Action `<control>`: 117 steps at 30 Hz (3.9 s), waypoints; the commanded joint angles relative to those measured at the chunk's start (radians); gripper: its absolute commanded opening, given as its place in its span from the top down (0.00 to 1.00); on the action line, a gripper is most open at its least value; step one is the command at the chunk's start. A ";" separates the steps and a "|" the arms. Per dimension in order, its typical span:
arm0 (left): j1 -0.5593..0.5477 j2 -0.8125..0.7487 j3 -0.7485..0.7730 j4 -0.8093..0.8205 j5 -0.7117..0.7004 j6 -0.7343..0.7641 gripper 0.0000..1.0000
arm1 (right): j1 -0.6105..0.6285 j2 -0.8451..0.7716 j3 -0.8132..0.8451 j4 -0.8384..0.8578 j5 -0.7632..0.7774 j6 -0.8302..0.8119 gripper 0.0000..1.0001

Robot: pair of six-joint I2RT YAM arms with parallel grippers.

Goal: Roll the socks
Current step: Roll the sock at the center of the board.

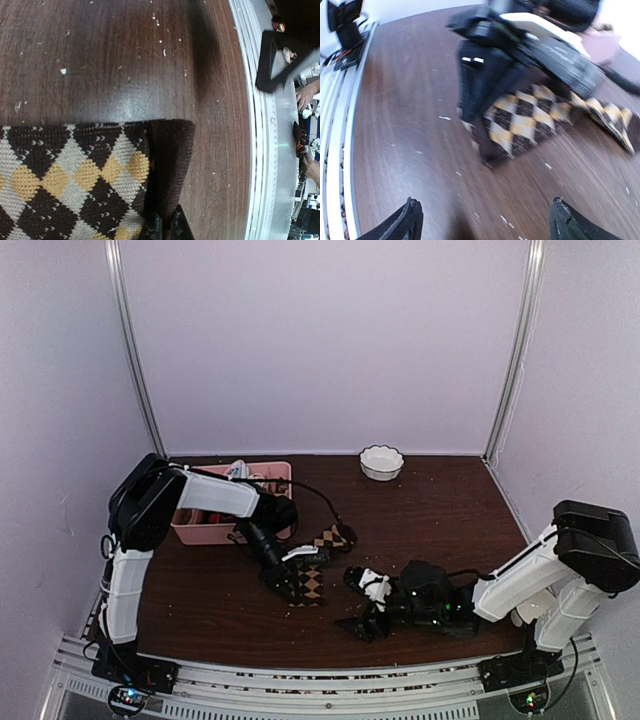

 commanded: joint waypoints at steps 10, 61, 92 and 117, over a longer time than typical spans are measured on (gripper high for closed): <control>0.000 0.040 0.021 -0.080 0.020 0.037 1.00 | 0.054 0.220 0.302 -0.188 0.006 -0.415 0.43; 0.142 -0.503 -0.123 0.271 -0.493 -0.183 0.02 | -0.130 0.387 0.469 -0.670 -0.636 0.159 1.00; -0.209 -0.463 -0.330 0.366 -0.354 0.003 0.48 | -0.285 0.566 0.471 -0.665 -0.702 0.398 1.00; -0.231 -0.212 -0.218 0.360 -0.404 -0.039 0.97 | -0.291 0.516 0.401 -0.540 -0.701 0.387 0.66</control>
